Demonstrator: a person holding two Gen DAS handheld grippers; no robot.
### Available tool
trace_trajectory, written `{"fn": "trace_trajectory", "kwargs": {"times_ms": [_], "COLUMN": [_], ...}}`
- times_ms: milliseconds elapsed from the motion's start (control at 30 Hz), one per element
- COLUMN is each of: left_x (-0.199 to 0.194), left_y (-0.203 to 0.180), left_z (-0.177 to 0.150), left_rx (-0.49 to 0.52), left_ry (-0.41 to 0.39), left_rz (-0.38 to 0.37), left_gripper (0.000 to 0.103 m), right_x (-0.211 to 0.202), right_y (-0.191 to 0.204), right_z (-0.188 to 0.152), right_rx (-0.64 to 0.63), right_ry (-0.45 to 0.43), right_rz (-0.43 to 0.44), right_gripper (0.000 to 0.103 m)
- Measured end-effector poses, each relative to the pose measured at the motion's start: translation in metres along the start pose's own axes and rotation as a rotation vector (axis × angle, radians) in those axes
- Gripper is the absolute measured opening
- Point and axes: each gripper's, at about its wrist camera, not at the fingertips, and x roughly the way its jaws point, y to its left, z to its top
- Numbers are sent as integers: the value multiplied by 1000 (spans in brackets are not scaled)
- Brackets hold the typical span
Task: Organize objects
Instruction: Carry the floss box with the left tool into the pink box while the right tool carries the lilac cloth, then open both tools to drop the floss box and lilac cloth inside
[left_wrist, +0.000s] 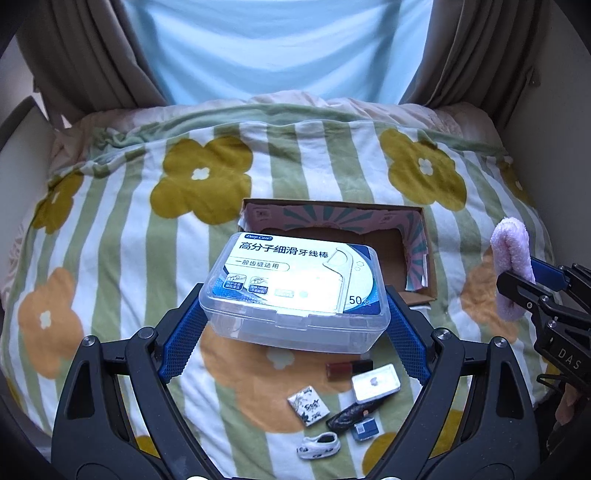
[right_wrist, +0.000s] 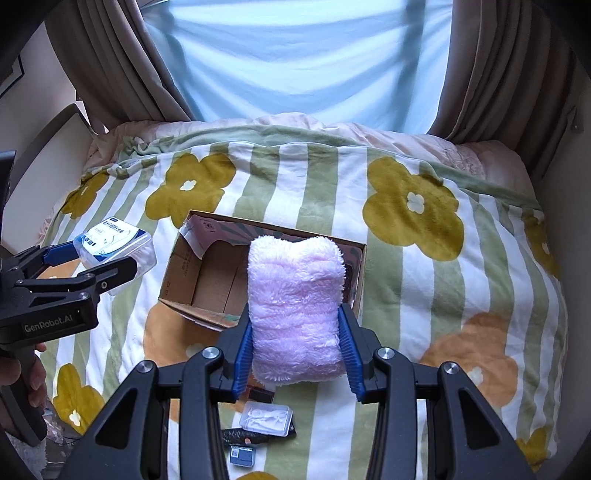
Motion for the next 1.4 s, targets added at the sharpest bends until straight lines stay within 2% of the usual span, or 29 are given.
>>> {"fn": "trace_trajectory", "kwargs": {"times_ms": [133,267,467,633,867,1133,1200,1233,1300,1333,1400], "left_x": [48,105,189,243,293,308,308,308,306,304,301], "left_y": [-1,-2,-2,-4,-13,-22,-22,-23,-25,-26,-29], "left_z": [27,43,48,46,38,31,32,32,34,34,34], "left_rx": [7,4,-20,-31,-57,-30,-31,-28,-13,-5,9], "left_ry": [37,110,218,279,310,323,324,325,318,309,304], "left_rz": [-2,-9,-7,-5,15,47,61,69,77,78,71], "left_gripper": [89,89,89,89,89,89,89,89,89,90,103], "right_x": [52,108,180,220,238,238,234,231,227,226,221], "right_y": [-5,-2,6,7,10,0,0,1,3,3,6], "right_z": [19,27,19,9,1,1,2,1,0,-1,-3], "right_rx": [4,-2,-64,-96,-117,-57,-58,-61,-59,-57,-56], "right_ry": [67,151,245,273,273,257,235,220,198,197,156], "right_rz": [31,52,82,105,96,99,98,95,82,88,109], "right_gripper": [39,39,39,39,39,39,42,48,81,103,102]}}
